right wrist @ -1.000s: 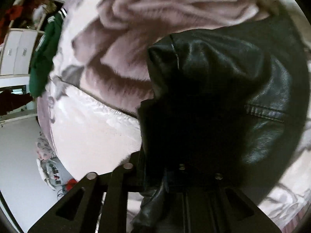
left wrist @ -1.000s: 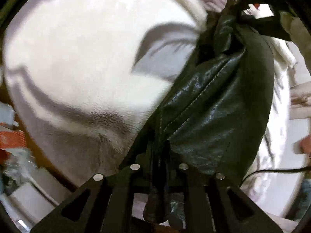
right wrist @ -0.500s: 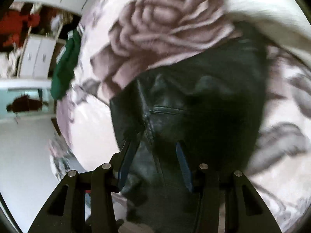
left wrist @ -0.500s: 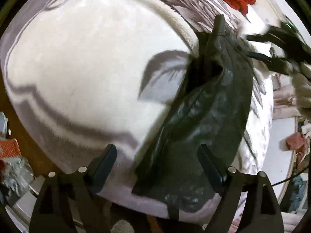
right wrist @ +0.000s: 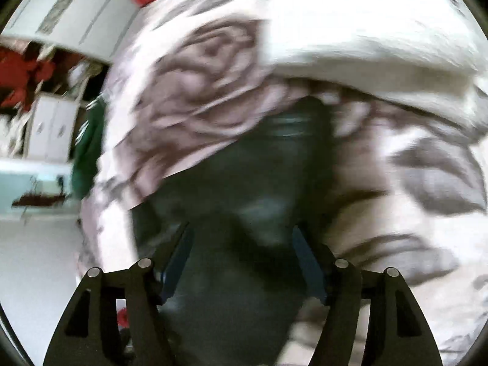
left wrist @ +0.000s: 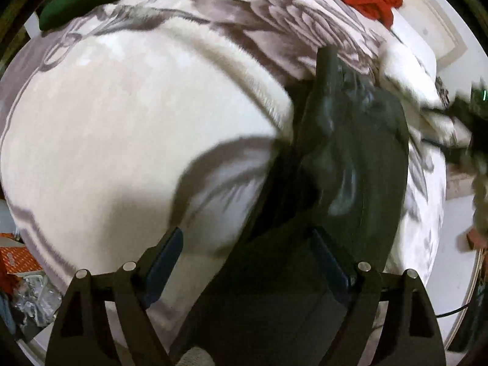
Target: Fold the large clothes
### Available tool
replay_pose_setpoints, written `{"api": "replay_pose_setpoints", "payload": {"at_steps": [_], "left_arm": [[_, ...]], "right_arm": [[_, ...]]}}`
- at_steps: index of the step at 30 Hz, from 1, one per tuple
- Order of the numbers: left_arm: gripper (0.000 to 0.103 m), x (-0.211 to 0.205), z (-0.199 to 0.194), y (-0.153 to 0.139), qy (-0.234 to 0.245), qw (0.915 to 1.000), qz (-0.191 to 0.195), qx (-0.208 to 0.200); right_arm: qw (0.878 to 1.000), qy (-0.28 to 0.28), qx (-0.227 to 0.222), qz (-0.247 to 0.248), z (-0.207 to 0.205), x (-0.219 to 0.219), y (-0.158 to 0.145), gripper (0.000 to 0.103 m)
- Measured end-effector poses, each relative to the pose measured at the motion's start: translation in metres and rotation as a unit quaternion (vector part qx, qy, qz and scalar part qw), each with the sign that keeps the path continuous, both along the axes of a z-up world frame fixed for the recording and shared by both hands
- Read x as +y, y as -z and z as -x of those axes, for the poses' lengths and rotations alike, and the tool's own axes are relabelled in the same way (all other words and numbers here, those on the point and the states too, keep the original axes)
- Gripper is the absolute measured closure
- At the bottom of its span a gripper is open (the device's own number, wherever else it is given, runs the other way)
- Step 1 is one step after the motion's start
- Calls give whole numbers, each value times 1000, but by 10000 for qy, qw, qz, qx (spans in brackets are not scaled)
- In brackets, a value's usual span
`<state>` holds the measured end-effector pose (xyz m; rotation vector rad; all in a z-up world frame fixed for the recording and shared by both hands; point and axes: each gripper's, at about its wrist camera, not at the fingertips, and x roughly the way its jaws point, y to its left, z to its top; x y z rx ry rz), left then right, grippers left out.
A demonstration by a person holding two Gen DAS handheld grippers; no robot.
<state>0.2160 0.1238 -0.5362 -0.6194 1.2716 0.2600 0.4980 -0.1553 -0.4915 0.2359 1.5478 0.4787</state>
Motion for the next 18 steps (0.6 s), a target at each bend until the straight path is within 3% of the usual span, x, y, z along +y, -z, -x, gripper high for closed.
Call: {"api": "replay_pose_setpoints", "payload": {"at_steps": [4,7,8,10,11,13,15,17,18], "left_arm": [[18,-4,-24,16,140,9996,-159,206],[16,-10,-32,22,314,9988,-298,234],[15,-10,-30,23,342,9987,-309,231],[13,-6,-29,28,258,9990,-242,258],[12,-4,-28,30,223,9993,-170,252],[7,-2,-30,33,168,9997,-18,204],[5,-5,-37,41,269,9994,119,176],[4,-8,-41,47,326,9991,77,273],[5,-8,-42,46,337,9990,42,298]], "right_arm": [[9970,49,731,-253,-21,-11,68,31],[9940,171,940,-529,-24,-10,91,30],[9945,250,827,-598,-25,-13,88,33],[9963,169,614,-571,-17,-12,83,80],[9972,258,445,-541,-12,-20,73,86],[9966,631,267,-460,-11,-41,57,94],[9945,999,251,-199,-14,-62,59,95],[9932,911,687,-211,-22,-64,79,95],[9928,847,818,-204,-25,-61,80,90]]}}
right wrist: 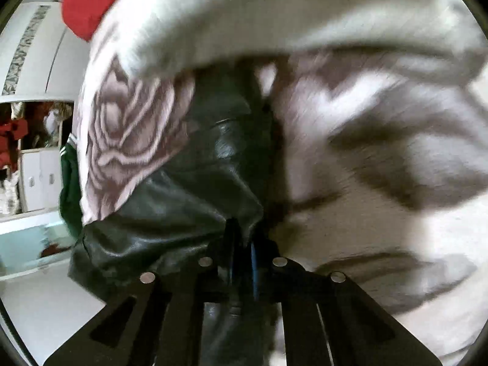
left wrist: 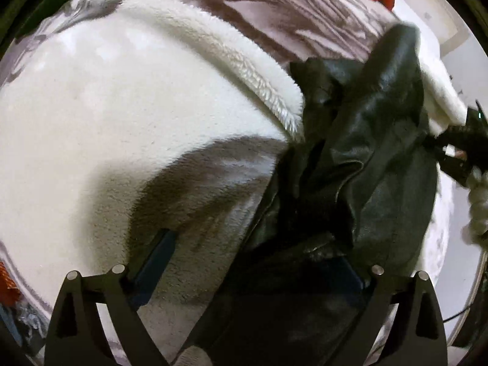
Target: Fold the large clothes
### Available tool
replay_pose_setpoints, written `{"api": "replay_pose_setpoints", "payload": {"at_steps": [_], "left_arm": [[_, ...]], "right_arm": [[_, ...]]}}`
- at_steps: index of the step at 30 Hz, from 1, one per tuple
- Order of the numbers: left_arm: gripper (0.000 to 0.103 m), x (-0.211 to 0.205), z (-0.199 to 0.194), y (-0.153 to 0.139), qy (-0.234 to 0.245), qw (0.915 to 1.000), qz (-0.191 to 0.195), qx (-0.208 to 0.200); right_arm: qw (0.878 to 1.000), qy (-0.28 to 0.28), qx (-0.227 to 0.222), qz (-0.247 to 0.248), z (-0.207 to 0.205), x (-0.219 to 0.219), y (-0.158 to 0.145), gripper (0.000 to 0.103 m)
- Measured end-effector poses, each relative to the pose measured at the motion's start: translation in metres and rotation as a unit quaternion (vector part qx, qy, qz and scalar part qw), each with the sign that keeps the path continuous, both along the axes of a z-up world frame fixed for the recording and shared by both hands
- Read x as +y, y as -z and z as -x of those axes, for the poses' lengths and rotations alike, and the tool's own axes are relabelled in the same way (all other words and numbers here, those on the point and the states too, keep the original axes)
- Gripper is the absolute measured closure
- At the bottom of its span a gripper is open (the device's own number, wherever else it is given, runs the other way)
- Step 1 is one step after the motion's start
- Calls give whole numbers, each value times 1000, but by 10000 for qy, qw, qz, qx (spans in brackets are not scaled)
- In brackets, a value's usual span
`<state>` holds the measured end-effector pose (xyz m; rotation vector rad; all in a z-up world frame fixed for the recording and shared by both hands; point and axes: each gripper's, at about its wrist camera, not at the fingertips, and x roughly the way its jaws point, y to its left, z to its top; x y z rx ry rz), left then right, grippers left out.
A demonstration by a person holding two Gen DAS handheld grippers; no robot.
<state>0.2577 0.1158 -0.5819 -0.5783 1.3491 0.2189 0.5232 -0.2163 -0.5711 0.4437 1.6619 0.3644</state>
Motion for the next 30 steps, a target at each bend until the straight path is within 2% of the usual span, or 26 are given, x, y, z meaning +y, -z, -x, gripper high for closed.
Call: {"api": "replay_pose_setpoints", "payload": {"at_steps": [1,2,5,6,7,9,11,13,15,16,19,23,25,26,27,29,30], "left_arm": [[5,1,2,-4,-20,10000,-10,-10],[5,3,6,-12,-77,10000,-38,-47],[5,6,27,-41,-241,9991,-319,-172],[5,5,34,-48,-276,9983,-475,-173],[5,3,43,-52,-316,9974,-634,-154],[5,1,58,-48,-387,9961,-787,4],[5,2,67,-28,-538,9957,-694,296],[5,3,70,-9,-729,9950,-512,452],[5,4,72,3,-773,9947,-447,508],[5,5,73,7,-779,9945,-455,525],[5,8,74,14,-784,9949,-421,478],[5,7,75,10,-745,9947,-495,516],[5,4,75,0,-718,9945,-537,543],[5,3,76,-10,-716,9943,-594,523],[5,0,79,-21,-721,9941,-657,481],[5,-5,85,-42,-738,9936,-789,340],[5,-9,88,-52,-743,9933,-843,261]], "right_arm": [[9998,-129,-21,138,-2,4,-9,77],[9988,-248,-209,379,-2,6,-27,73],[9918,-638,-961,554,22,16,-93,72],[9894,-823,-1090,483,34,23,-108,72],[9853,-1235,-1127,353,51,40,-119,72],[9723,-2166,-821,318,82,87,-116,72],[9496,-3073,-492,381,117,142,-89,72],[9265,-3609,-237,1034,138,176,-47,72],[9118,-3787,-217,1574,144,194,-10,72],[9102,-3761,-166,1728,144,199,3,72],[9094,-3698,-14,1903,140,204,16,72],[9158,-3599,293,1759,129,200,24,72],[9083,-3847,229,1629,131,200,12,72],[9082,-3918,156,1462,132,196,-2,72],[9136,-3867,111,1252,131,188,-14,71],[9395,-3386,43,517,122,153,-46,50],[9484,-3158,-10,293,117,137,-56,36]]}}
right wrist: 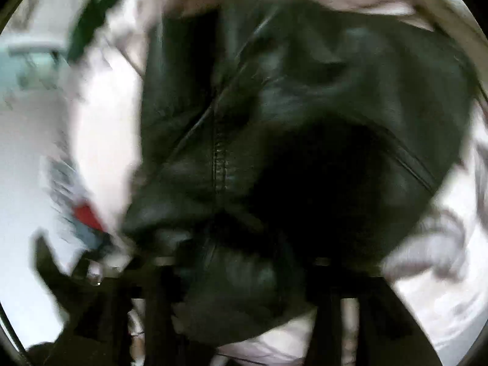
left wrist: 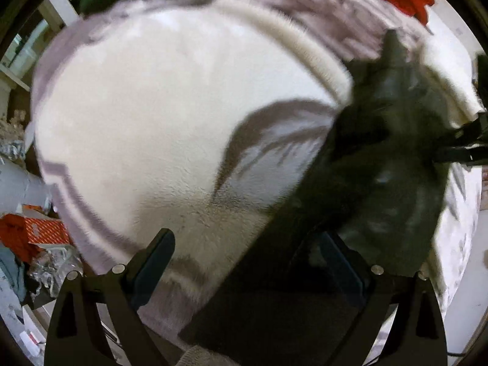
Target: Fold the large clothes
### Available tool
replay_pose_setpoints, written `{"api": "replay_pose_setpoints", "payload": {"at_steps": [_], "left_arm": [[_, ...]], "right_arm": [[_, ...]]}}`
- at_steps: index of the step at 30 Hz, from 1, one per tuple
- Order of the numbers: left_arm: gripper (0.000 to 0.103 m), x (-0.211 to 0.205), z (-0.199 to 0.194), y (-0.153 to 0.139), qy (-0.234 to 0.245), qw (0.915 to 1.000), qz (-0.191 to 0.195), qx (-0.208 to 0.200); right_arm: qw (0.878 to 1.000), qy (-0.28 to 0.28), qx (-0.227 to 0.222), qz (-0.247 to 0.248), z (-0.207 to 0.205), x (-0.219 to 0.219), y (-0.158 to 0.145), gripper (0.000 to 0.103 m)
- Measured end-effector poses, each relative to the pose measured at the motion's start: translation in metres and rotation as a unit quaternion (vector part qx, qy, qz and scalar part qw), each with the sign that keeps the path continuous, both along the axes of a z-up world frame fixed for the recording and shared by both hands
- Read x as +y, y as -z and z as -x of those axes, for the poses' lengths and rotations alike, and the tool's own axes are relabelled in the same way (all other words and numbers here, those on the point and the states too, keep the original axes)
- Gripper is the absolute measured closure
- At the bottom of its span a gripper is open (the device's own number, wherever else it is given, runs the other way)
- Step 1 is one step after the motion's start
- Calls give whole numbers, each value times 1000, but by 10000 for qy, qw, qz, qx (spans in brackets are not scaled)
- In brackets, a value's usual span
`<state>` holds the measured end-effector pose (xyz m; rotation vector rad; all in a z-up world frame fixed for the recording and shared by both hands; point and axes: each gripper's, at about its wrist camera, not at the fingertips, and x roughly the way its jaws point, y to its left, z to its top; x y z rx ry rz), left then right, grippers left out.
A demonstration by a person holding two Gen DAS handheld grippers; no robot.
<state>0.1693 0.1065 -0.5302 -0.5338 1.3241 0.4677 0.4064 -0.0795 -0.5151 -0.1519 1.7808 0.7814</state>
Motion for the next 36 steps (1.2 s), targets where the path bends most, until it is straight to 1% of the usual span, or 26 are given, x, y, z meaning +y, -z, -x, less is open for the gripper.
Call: {"api": "replay_pose_setpoints", "payload": {"at_steps": [2,4,6,8,9,10,11,13,14,16,17,18,19,20,21,22,23,24,26,28,29,30,32,34,35,36], "left_arm": [[5,-10,-3,-19,-89,9997,32,-227],[5,-19,-17,-23,-215,9981,337,-463],[5,-29,-37,-13,-279,9966,585,-505],[5,-33,-59,10,-352,9967,632,-370],[5,-33,-67,25,-392,9973,592,-193],[5,-34,-74,31,-411,9974,577,-108],[3,-34,-78,40,-430,9974,575,-58],[0,-31,-79,48,-436,9974,566,-65],[0,-32,-79,48,-387,9978,521,-107],[0,-34,-79,47,-274,9986,418,-158],[0,-34,-79,46,-229,9989,377,-153],[0,-34,-81,45,-196,9991,349,-118],[0,-32,-84,47,-178,9992,333,-84],[0,-31,-87,46,-143,9994,306,-43],[0,-33,-91,46,-88,9996,266,-3],[0,-33,-94,45,-7,9997,225,29],[0,-35,-99,42,90,9997,206,21],[0,-38,-107,39,229,9995,217,-34],[0,-48,-122,31,544,9979,315,-136],[0,-66,-136,32,974,9939,513,-75],[0,-74,-142,36,1118,9920,587,-25],[0,-82,-147,42,1236,9901,669,9],[0,-92,-152,50,1333,9889,650,29],[0,-92,-154,53,1318,9894,609,12],[0,-90,-156,54,1283,9894,674,6],[0,-86,-156,55,1248,9893,762,-9]], "right_arm": [[9971,602,17,-462,-17,-46,-13,35],[9911,1119,72,-722,-37,-85,-6,32],[9836,1585,150,-848,-66,-120,16,29],[9760,1879,309,-1057,-96,-147,44,27],[9749,1906,369,-1092,-107,-149,56,27],[9736,1912,489,-1152,-119,-150,71,27],[9691,1960,677,-1337,-128,-146,86,26],[9591,1961,1075,-1736,-152,-141,102,19],[9555,1890,1197,-1922,-159,-133,109,18],[9523,1705,1282,-2183,-160,-112,116,18],[9552,1622,1163,-2185,-159,-104,118,19],[9570,1613,1075,-2160,-160,-106,119,27],[9566,1698,986,-2151,-159,-107,117,57],[9513,1849,1047,-2233,-157,-109,116,73],[9428,2132,1068,-2327,-153,-117,111,82],[9371,2346,1003,-2381,-144,-124,102,88],[9282,2656,913,-2442,-137,-146,89,88],[9219,2867,850,-2462,-126,-156,83,89],[9079,3400,610,-2373,-104,-205,65,89],[8937,3837,523,-2267,-80,-263,54,89],[8883,3991,559,-2202,-66,-289,54,89],[8863,4057,625,-2143,-59,-314,56,84],[8836,4089,993,-2056,-45,-346,81,66],[8712,4095,1236,-2409,-39,-353,100,39],[8615,4092,1392,-2666,-40,-350,113,35],[8549,4024,1564,-2878,-42,-341,128,31]]}}
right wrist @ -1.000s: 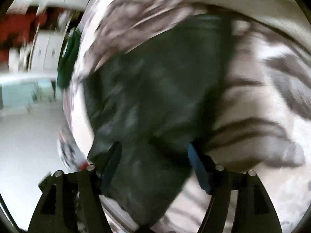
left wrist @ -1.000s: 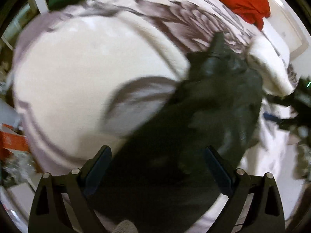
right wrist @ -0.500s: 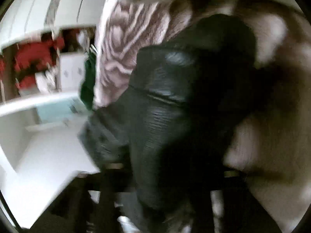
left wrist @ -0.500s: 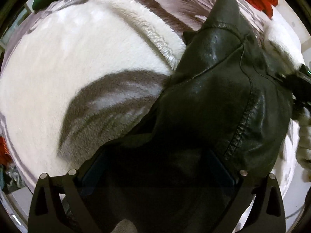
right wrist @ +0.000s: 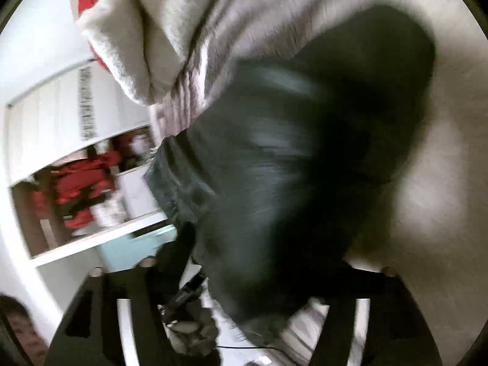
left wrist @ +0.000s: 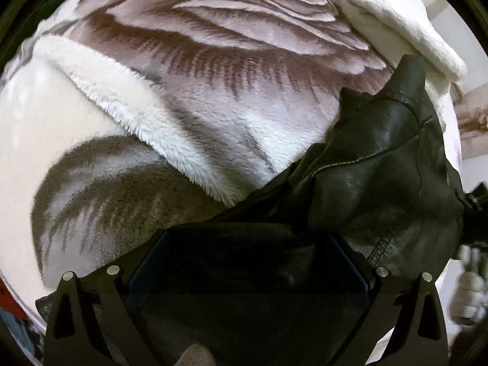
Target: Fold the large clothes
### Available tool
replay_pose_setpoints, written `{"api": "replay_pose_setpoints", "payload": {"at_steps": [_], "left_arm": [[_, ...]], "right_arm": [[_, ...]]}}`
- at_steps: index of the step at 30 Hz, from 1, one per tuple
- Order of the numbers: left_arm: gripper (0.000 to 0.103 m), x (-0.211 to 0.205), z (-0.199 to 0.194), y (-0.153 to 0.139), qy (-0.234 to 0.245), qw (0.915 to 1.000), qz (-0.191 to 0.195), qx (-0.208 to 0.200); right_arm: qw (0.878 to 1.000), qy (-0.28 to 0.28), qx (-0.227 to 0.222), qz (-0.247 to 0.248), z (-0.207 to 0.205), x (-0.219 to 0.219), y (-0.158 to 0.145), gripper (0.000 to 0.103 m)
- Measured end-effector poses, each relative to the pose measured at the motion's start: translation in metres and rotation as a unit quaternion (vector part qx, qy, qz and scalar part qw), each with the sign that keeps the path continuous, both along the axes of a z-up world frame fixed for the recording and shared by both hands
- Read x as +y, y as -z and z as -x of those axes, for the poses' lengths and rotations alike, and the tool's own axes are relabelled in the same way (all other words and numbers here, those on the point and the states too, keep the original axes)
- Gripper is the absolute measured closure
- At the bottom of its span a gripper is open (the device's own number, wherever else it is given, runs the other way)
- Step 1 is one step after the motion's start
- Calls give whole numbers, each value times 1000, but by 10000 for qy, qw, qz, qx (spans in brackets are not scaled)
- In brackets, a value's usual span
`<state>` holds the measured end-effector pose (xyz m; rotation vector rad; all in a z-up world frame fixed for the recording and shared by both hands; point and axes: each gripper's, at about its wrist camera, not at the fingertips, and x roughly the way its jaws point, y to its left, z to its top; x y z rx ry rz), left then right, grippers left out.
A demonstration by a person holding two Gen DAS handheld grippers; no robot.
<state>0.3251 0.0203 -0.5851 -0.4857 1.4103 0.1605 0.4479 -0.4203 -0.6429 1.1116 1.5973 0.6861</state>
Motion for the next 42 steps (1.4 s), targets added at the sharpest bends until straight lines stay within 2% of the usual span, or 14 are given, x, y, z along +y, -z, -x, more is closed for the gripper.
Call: {"api": "replay_pose_setpoints", "payload": {"at_steps": [5,6,7,13,21,24,27,29,32,34,37,38,40,42], "left_arm": [[0,7,1,2,78,10000,37,35],[0,12,0,3,34,10000,73,48],[0,14,-2,4,-13,9999,109,59],[0,26,-4,14,-150,9997,178,65],[0,32,21,11,-266,9991,323,-60],[0,62,60,-24,-753,9958,320,-417],[0,109,130,-57,-1611,9835,396,-719],[0,136,180,-72,-2080,9748,319,-746],[0,169,257,-84,-2622,9623,212,-687],[0,184,306,-86,-2883,9556,126,-592],[0,192,359,-89,-3174,9474,-20,-402],[0,194,371,-86,-3261,9446,-25,-367],[0,195,392,-87,-3475,9371,-44,-322],[0,193,404,-86,-3567,9337,-79,-303]], "right_arm": [[9989,88,-389,-263,-15,49,20,34],[9986,94,-505,-83,-17,52,14,49],[9974,65,-696,152,-18,57,3,61],[9803,-288,-1794,772,-2,90,-79,69],[9207,-1248,-3194,1861,36,165,-158,75],[8768,-1730,-3858,2288,70,203,-189,75],[8074,-2344,-4620,2823,120,253,-213,75],[7450,-2810,-5168,3143,165,293,-221,75],[6607,-3600,-5698,3304,237,350,-209,75],[6214,-4140,-5823,3215,286,380,-186,75],[5863,-5043,-5575,3020,351,417,-132,74],[5826,-5270,-5410,3003,365,425,-112,72],[5768,-5648,-5089,2988,382,435,-83,52],[5719,-5906,-4823,3024,390,441,-70,47]]}}
